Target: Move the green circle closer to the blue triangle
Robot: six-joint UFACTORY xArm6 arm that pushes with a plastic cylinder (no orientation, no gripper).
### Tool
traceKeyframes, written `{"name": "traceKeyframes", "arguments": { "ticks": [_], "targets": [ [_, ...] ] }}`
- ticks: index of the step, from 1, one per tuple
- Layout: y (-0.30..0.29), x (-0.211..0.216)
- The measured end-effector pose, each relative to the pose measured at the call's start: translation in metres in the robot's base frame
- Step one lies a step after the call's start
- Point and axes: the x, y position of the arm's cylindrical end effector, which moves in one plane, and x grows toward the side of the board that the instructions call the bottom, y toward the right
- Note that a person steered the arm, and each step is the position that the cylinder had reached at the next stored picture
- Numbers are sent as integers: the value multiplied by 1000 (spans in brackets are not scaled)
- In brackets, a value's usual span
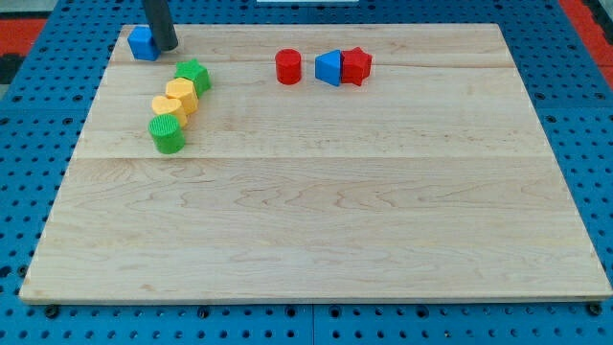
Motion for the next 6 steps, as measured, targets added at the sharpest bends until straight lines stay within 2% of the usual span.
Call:
{"name": "traceKeyframes", "arguments": {
  "ticks": [2,3,4,5,6],
  "targets": [
    [13,25],
    [-2,50],
    [-23,126],
    [-1,185],
    [49,184]
  ]
}}
